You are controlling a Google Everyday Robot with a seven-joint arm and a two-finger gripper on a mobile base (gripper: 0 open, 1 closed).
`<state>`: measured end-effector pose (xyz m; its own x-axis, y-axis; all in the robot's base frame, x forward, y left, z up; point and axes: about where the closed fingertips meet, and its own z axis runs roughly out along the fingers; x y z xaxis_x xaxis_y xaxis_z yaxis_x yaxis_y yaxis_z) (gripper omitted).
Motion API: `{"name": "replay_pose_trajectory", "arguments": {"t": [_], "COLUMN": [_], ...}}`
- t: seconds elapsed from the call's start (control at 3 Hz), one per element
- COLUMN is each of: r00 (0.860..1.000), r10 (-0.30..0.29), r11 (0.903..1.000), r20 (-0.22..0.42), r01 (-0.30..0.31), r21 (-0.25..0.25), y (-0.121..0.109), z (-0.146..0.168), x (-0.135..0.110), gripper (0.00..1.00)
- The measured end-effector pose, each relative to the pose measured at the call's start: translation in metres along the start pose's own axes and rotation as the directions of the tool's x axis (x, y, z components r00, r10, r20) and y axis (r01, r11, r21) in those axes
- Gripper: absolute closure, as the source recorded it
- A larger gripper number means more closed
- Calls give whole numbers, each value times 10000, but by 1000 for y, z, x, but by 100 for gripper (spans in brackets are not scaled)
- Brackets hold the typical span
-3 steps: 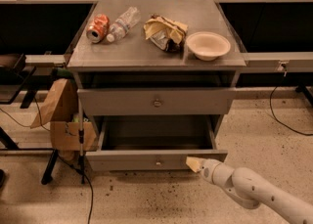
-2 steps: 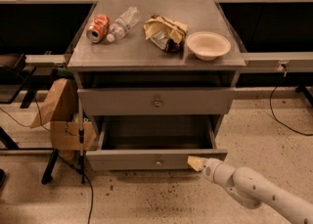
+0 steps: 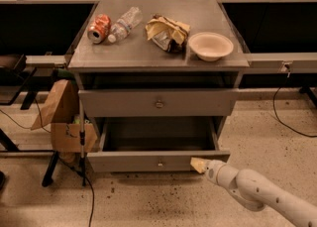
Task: Close middle drawer
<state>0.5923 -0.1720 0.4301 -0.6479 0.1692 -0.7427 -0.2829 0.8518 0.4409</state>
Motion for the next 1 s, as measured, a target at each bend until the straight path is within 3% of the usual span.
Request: {"name": "replay_pose_trajectory", "arguments": {"t": [1.0], "r00": [9985], "r10": [-533], "r11": [9984], "r20": [74], "r01": [532], "r21": [201], "y": [-4], "z": [-4], "x": [-6], "gripper": [100]}}
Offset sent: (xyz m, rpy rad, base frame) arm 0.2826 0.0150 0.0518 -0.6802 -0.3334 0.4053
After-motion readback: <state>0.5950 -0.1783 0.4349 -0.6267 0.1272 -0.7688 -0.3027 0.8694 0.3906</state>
